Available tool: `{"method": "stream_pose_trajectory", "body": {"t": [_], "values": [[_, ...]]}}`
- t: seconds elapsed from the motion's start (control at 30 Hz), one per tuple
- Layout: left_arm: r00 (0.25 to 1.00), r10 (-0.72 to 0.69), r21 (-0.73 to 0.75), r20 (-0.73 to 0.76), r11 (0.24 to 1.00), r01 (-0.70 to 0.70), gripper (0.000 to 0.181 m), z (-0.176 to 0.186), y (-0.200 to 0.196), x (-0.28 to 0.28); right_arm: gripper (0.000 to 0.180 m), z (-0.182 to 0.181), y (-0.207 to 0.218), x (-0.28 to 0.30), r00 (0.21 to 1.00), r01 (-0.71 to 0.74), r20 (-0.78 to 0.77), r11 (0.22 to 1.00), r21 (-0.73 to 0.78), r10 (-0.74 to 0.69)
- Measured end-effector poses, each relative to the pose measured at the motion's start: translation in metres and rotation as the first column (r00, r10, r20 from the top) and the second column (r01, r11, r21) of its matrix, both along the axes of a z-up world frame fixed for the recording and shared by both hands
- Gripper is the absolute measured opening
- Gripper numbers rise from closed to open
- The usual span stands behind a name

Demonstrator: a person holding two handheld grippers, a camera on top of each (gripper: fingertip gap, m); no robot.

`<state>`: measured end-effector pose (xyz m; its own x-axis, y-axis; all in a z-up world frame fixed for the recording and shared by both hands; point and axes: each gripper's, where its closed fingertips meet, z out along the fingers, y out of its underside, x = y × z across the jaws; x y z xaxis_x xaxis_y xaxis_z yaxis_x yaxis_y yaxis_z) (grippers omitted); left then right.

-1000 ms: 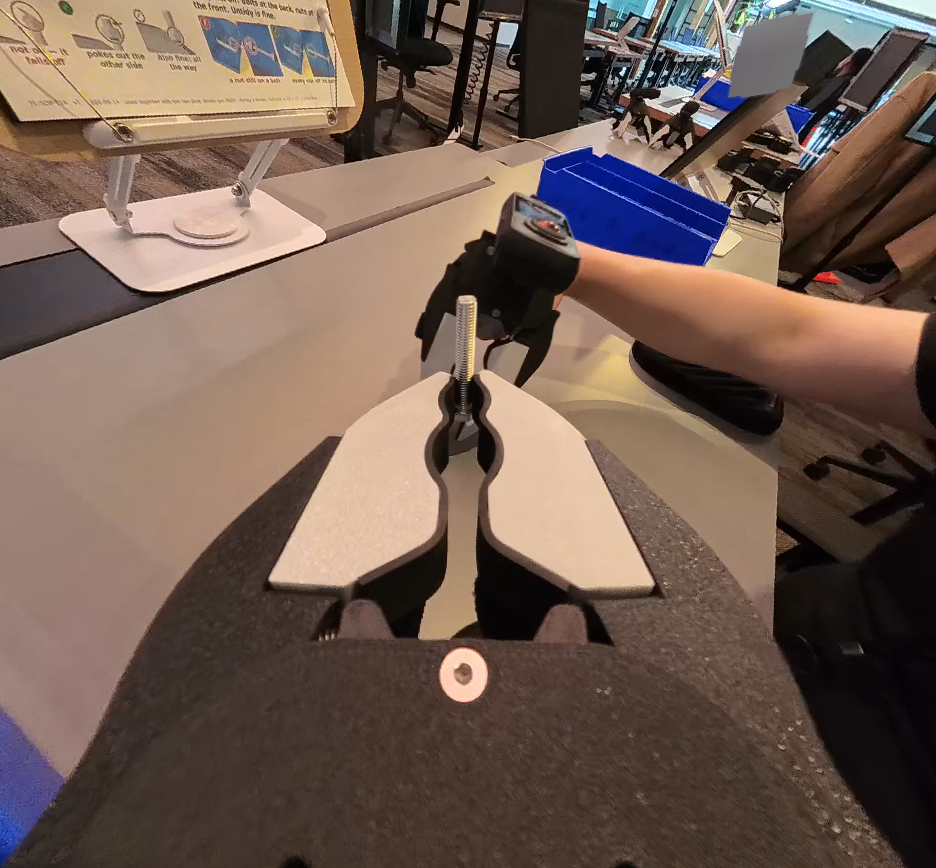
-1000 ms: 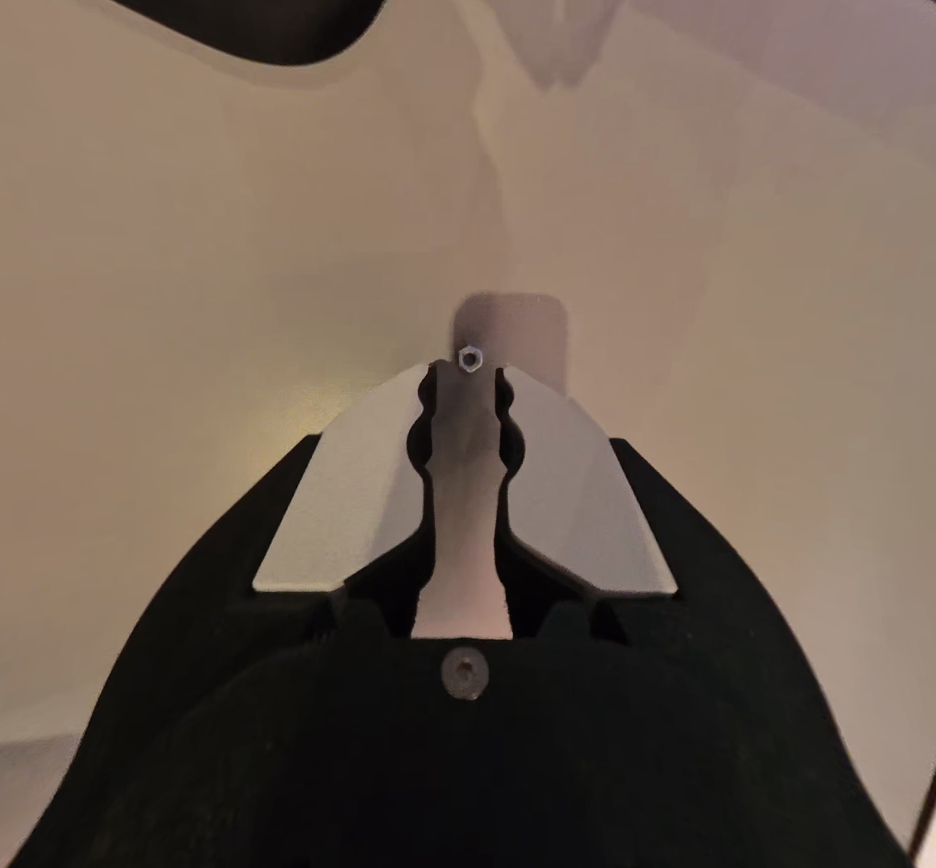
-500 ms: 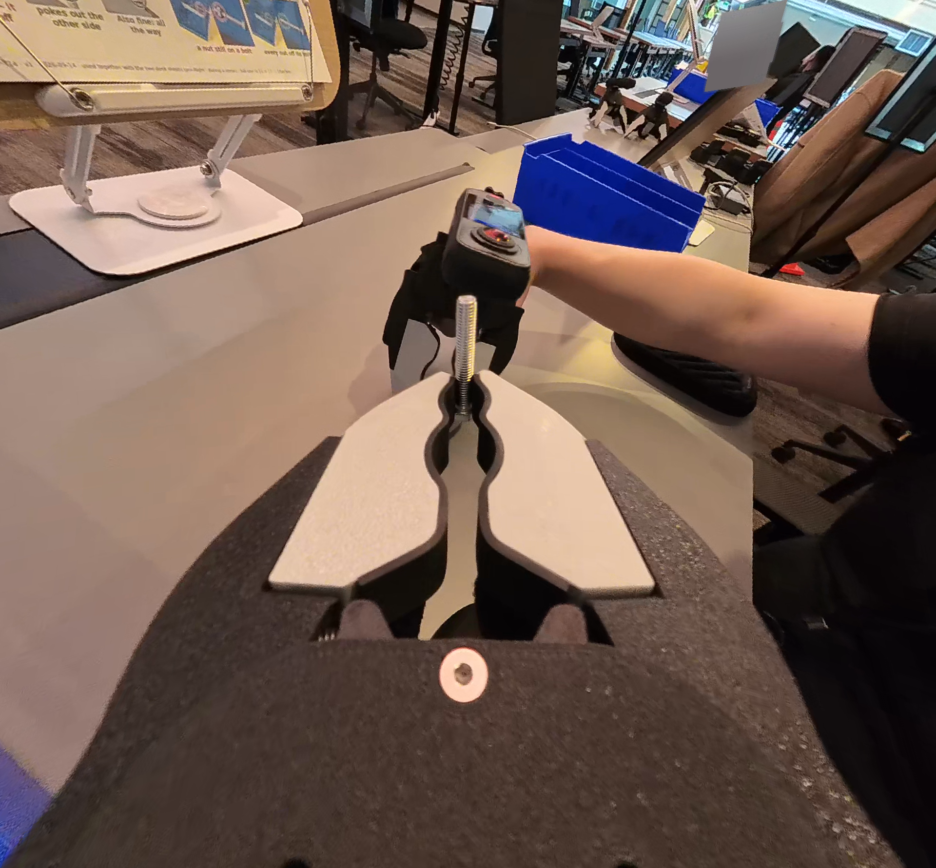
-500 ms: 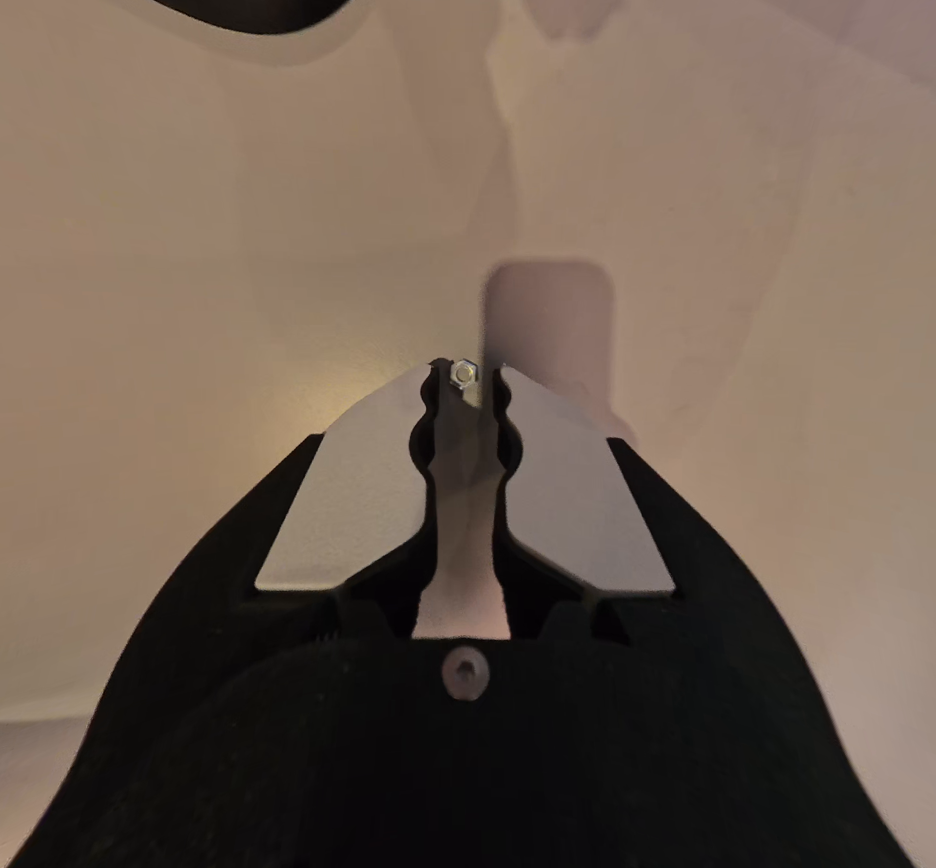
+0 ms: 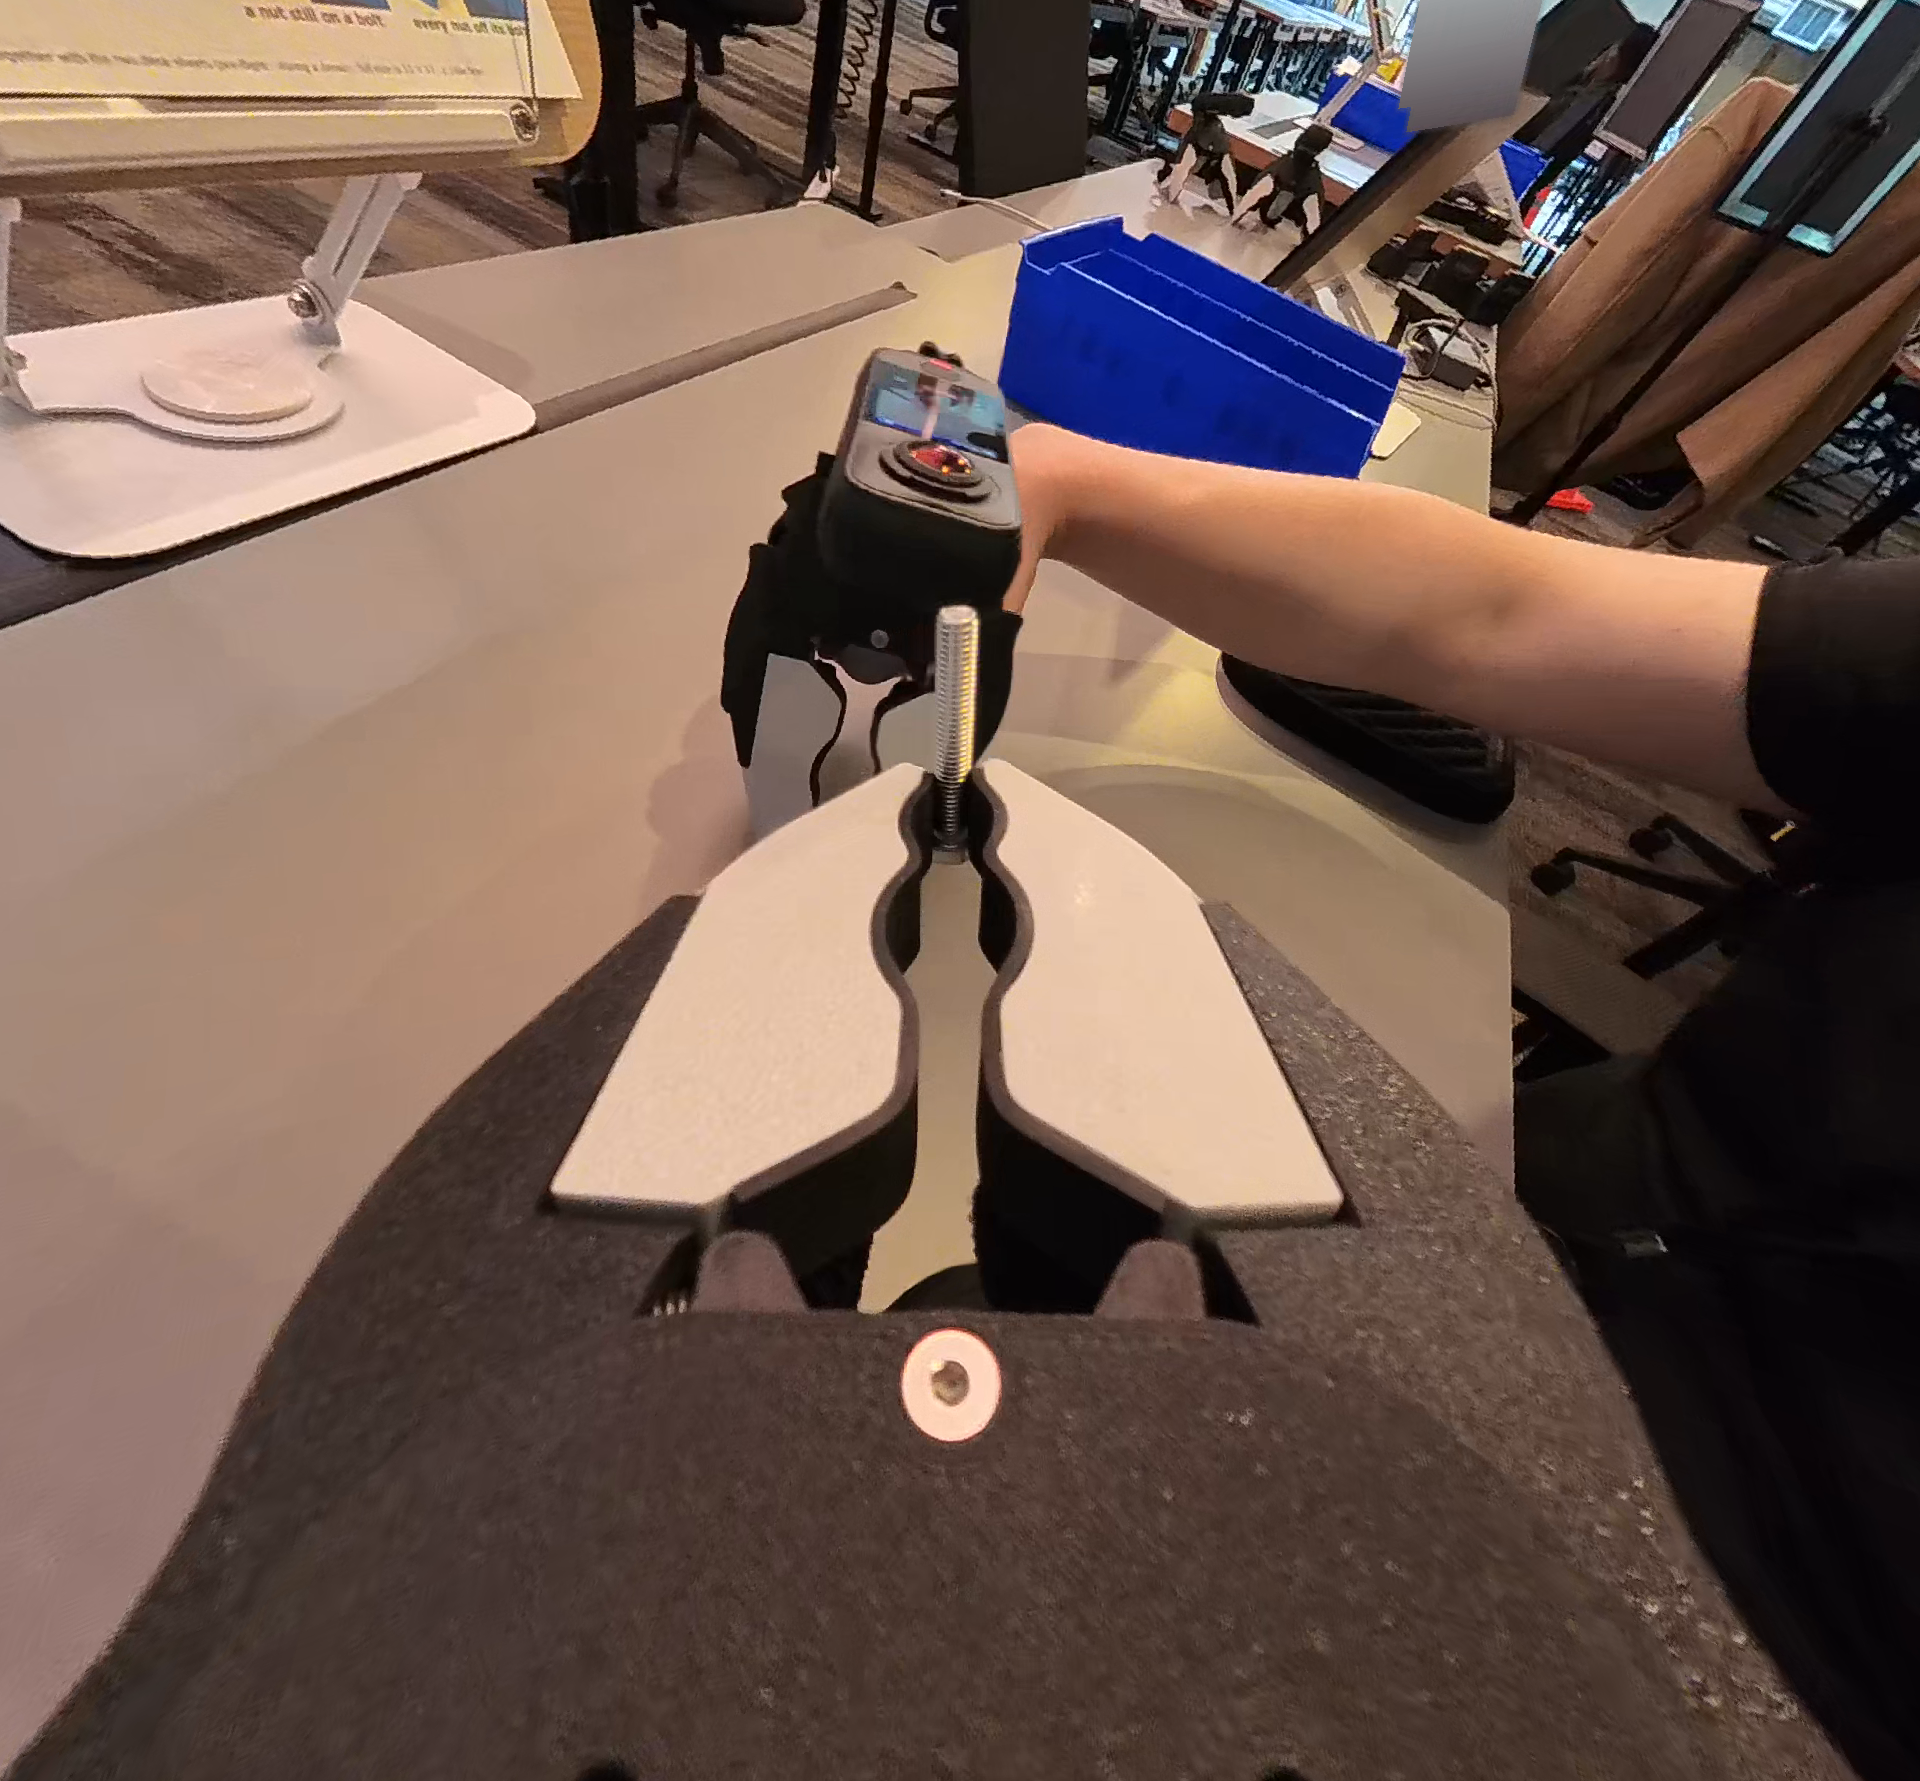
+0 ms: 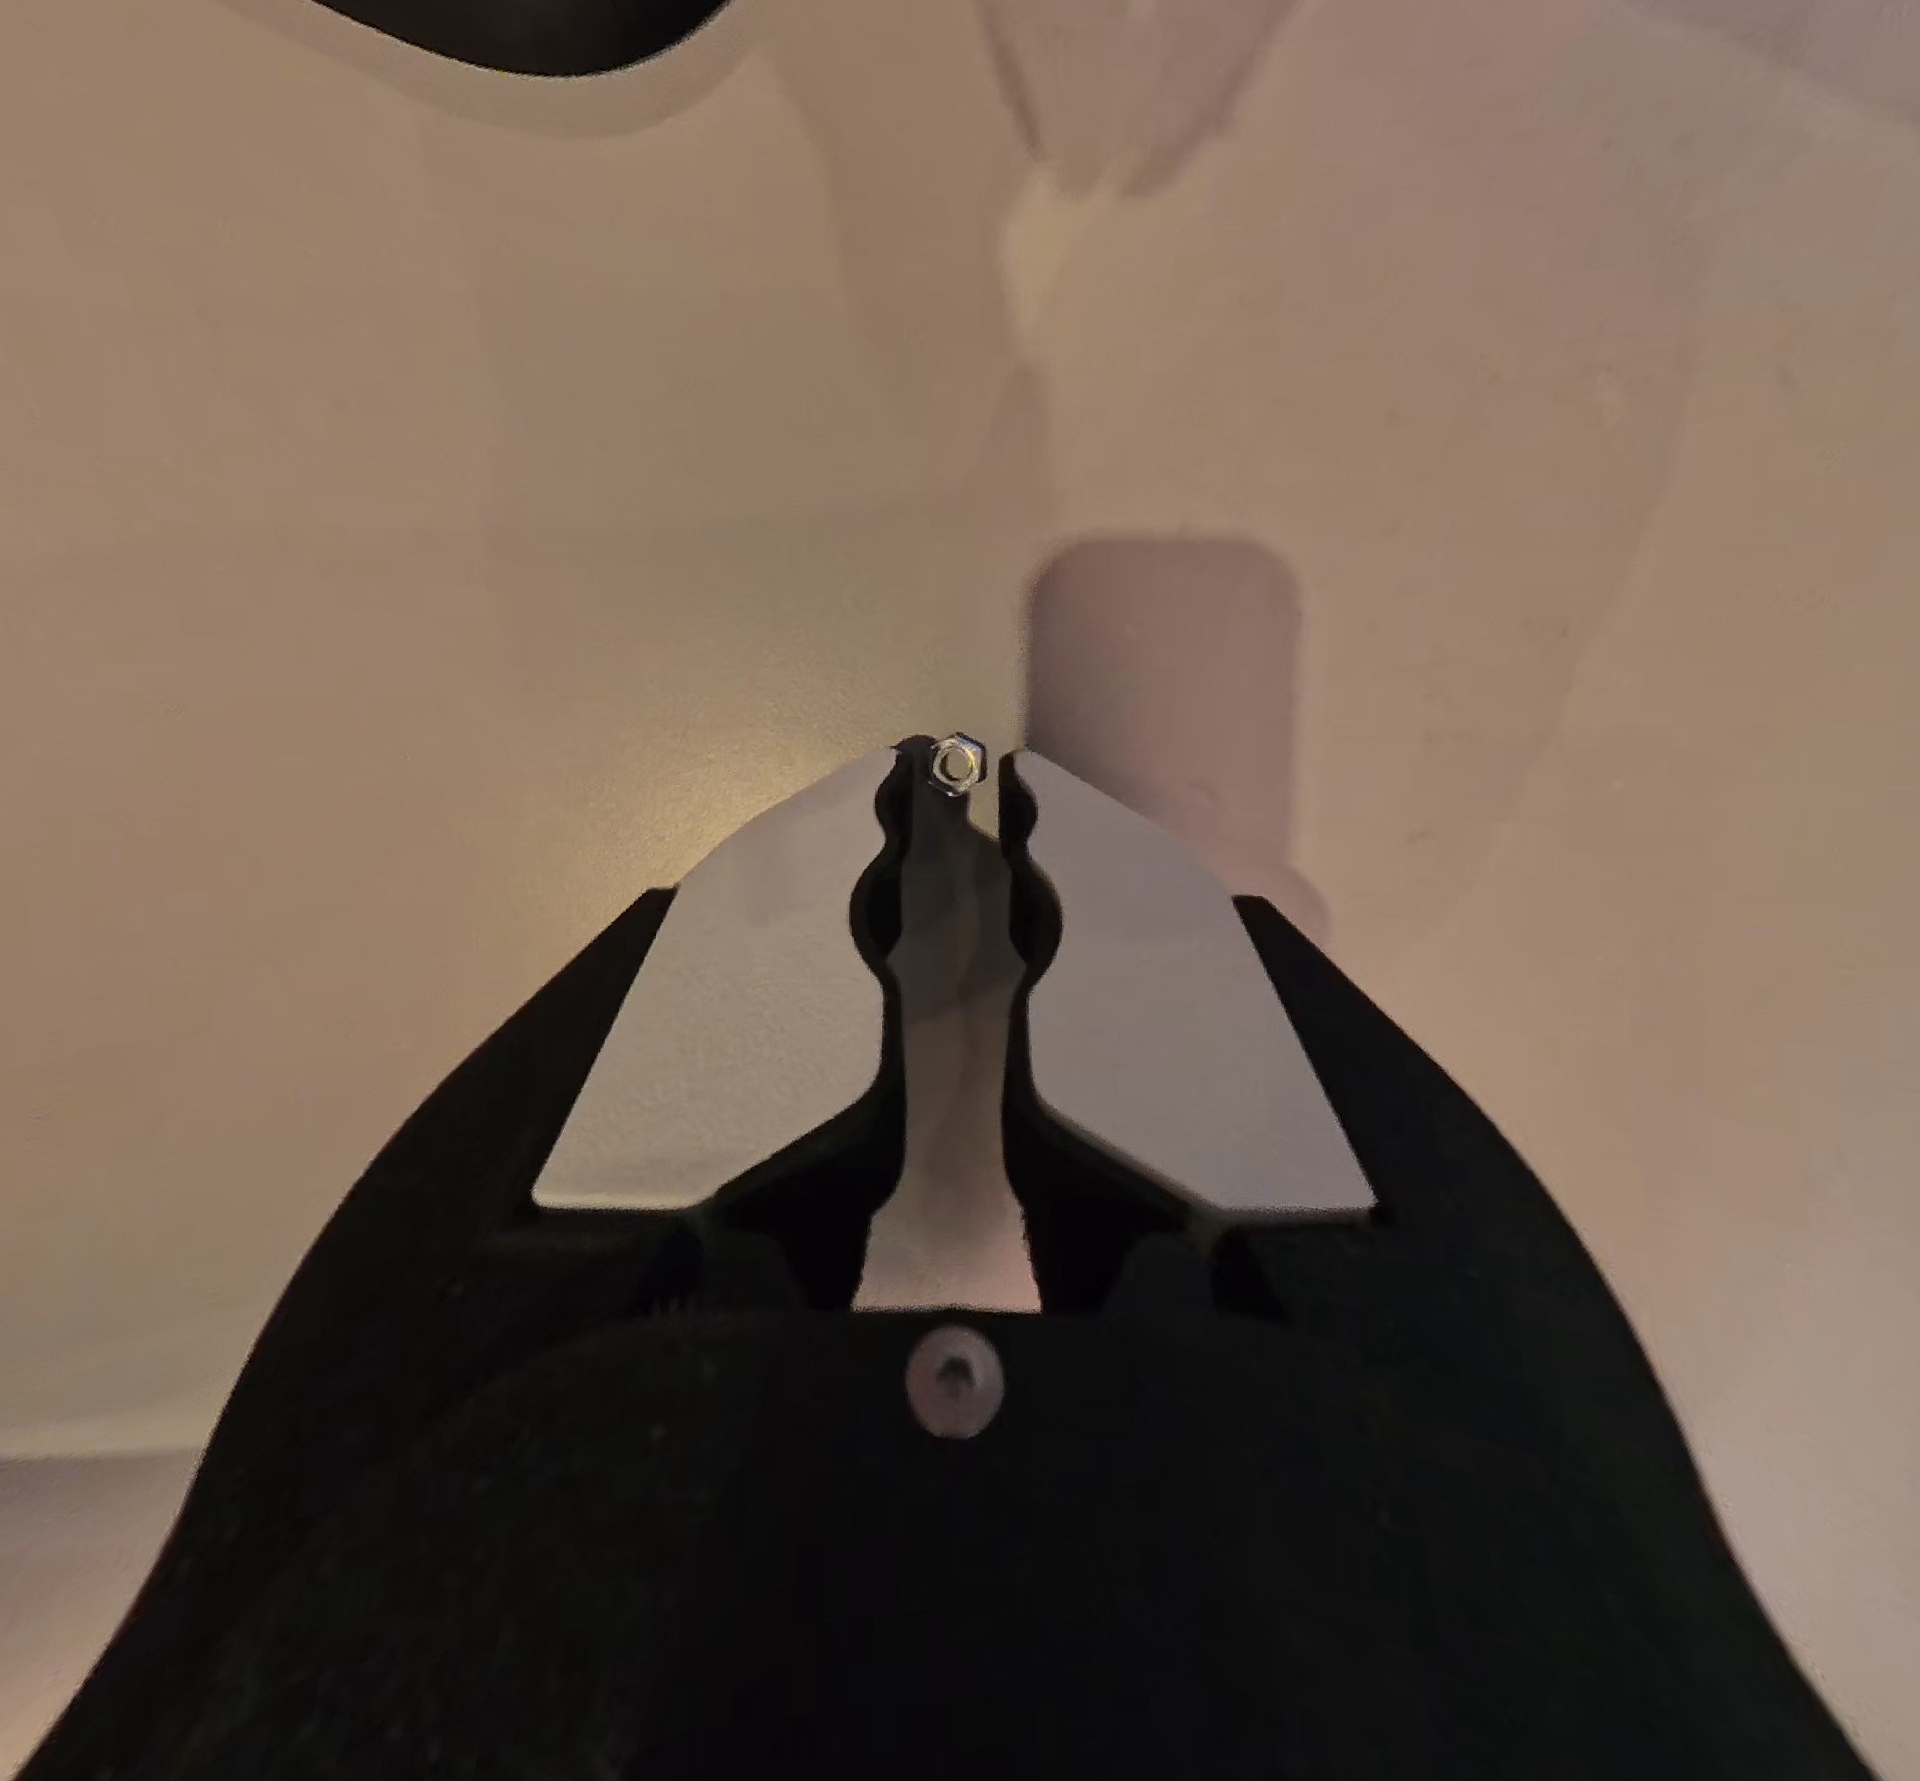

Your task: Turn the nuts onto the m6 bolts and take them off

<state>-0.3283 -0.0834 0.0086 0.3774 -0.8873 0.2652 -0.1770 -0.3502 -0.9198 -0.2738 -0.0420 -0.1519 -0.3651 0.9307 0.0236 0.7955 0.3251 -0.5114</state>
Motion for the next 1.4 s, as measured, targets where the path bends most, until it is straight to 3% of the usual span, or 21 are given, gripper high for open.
{"method": "stream_pose_trajectory", "body": {"t": [0.27,0.4,0.63,0.77,0.9,1.13,1.4], "values": [[1.0,0.013,-0.001,-0.018,1.0,-0.013,0.005,-0.004,0.001,0.001,0.009,0.0,0.0,0.0,0.999,0.019,-0.048,1.0,0.005,-0.019],[0.998,0.035,0.005,-0.05,0.999,-0.035,0.005,-0.013,0.004,-0.003,0.009,0.018,-0.003,0.006,0.982,0.066,-0.176,0.998,0.009,-0.063],[0.999,0.003,-0.007,-0.051,1.0,-0.003,0.005,-0.016,0.021,0.015,0.01,0.119,-0.001,0.04,0.9,0.184,-0.411,0.981,0.054,-0.146],[0.996,-0.076,0.068,-0.036,0.995,0.079,0.005,0.015,0.03,0.039,0.01,0.187,-0.006,0.069,0.815,0.279,-0.548,0.957,0.085,-0.189],[0.993,-0.114,0.168,-0.043,0.979,0.12,0.005,0.054,0.037,0.061,0.009,0.224,-0.017,0.096,0.734,0.358,-0.646,0.928,0.106,-0.21],[0.977,-0.149,0.283,-0.153,0.941,0.187,0.005,0.079,0.04,0.093,0.01,0.219,-0.011,0.12,0.731,0.428,-0.631,0.895,0.127,-0.26],[0.951,-0.136,0.271,-0.277,0.939,0.213,0.005,0.041,0.049,0.108,0.009,0.224,-0.013,0.115,0.72,0.432,-0.649,0.891,0.142,-0.246]]}}
